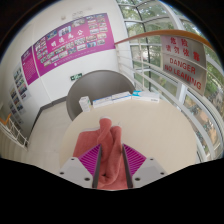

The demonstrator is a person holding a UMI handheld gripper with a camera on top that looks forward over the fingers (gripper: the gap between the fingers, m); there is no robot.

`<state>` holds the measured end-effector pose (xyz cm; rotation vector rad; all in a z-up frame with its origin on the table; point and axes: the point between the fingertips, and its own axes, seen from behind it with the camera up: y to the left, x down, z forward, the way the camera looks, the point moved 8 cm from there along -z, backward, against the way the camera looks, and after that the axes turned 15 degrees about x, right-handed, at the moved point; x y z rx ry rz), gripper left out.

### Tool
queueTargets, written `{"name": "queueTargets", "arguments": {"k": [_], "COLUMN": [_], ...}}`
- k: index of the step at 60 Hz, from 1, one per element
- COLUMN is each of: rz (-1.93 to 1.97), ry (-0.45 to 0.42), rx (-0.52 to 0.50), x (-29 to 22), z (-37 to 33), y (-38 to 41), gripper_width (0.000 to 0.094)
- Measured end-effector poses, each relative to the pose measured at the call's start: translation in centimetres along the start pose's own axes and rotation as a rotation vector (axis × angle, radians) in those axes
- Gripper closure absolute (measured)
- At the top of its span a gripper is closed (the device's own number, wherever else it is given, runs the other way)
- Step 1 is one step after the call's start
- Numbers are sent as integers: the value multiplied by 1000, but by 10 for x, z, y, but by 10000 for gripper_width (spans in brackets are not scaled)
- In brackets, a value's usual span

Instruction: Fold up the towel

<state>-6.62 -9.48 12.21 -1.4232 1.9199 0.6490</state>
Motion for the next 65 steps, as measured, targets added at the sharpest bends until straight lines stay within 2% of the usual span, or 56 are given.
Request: {"name": "queueTargets", "arguments": {"k": [4, 6, 8, 18, 32, 49, 65], "rz": [-11, -16, -20, -73, -112, -158, -167], "ry": [11, -1, -11, -63, -149, -201, -216], "rx": [77, 95, 108, 133, 109, 133, 128], "x": [0, 3, 2, -7, -8, 38, 64], "z": [2, 6, 2, -44, -149, -289, -347], "y": [-34, -48, -57, -73, -44, -23, -26], "gripper_width": [213, 125, 88, 83, 81, 80, 79]}}
